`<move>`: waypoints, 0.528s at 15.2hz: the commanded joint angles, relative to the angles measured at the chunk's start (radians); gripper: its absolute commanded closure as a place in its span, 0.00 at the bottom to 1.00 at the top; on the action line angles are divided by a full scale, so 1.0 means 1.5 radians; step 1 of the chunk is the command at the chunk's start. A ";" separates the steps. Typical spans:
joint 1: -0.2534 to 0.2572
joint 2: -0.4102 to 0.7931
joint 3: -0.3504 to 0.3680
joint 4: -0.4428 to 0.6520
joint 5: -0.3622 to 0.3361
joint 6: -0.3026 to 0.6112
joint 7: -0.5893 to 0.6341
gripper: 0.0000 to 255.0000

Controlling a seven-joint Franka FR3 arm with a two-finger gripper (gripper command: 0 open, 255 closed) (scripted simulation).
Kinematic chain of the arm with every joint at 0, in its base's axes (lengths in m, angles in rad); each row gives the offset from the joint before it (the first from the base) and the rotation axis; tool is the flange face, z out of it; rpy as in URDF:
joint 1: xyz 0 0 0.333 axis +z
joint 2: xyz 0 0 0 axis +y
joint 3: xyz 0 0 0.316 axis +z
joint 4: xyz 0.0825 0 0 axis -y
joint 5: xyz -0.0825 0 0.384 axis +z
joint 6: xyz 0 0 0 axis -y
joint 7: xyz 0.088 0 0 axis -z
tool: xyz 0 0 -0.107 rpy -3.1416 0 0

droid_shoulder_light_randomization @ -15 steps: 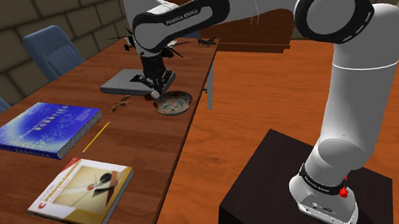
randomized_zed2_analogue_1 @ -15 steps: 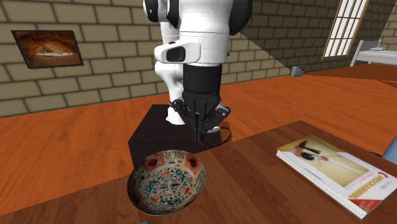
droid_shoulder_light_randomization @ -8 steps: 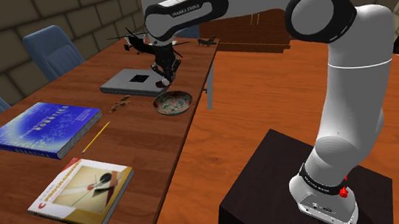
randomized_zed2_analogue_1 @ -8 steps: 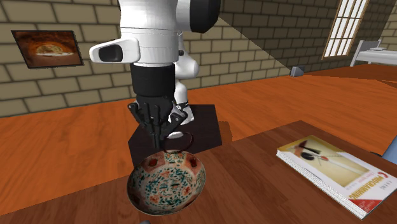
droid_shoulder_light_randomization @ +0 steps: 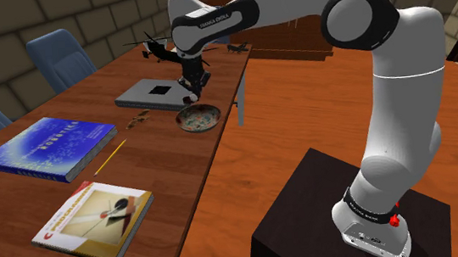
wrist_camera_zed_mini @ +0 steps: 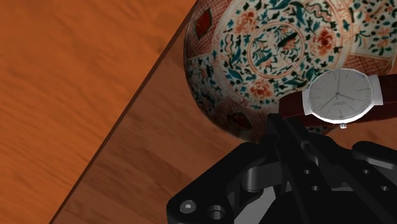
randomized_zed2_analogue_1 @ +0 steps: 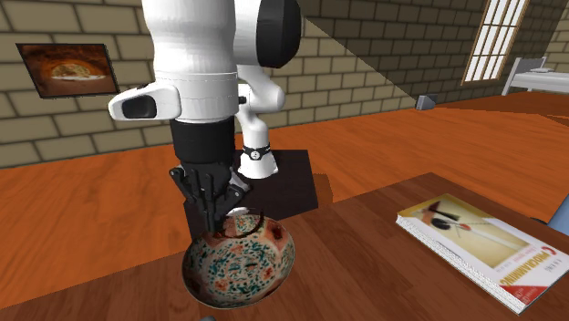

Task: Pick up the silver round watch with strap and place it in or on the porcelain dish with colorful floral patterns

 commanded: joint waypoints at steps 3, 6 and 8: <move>-0.001 0.009 -0.002 -0.024 -0.004 0.033 0.002 1.00; -0.001 0.017 -0.003 -0.040 -0.007 0.056 0.006 1.00; -0.001 0.022 -0.005 -0.050 -0.010 0.071 0.008 1.00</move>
